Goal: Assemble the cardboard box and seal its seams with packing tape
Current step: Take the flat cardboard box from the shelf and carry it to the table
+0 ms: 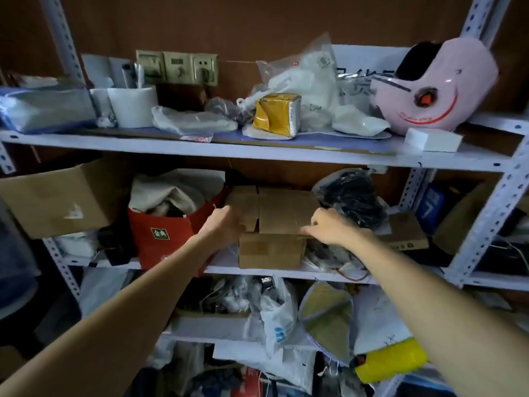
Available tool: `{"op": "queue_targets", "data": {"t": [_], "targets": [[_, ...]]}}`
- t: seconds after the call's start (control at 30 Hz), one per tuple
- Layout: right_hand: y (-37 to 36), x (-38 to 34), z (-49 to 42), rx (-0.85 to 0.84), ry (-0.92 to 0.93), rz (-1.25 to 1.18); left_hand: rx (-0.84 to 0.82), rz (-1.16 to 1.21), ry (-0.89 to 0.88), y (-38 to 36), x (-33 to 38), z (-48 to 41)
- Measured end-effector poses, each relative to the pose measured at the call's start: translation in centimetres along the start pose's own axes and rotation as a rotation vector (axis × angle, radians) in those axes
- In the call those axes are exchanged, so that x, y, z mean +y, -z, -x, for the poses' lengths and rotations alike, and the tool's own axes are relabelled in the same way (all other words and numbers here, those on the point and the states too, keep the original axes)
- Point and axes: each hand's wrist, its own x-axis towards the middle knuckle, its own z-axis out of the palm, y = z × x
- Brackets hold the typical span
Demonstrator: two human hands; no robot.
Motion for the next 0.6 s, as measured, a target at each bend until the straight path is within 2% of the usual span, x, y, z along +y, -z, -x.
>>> {"op": "queue_targets", "data": {"t": [0.1, 0.27, 0.47, 0.6], "targets": [[0.0, 0.3, -3.0, 0.146, -0.054, 0.001, 0.015, 0.073, 0.029, 0.1, -1.5, -2.9], [-0.3, 1.0, -7.3, 0.037, -0.100, 0.099, 0.032, 0.119, 0.057, -1.1, -2.5, -6.0], [-2.4, 3.1, -10.3, -0.007, -0.201, -0.008, 0.017, 0.217, 0.128, -3.9, -2.8, -7.5], [-4.0, 5.0, -10.7, -0.001, -0.238, -0.123, 0.153, 0.277, 0.174, -4.7, -3.4, -7.7]]}}
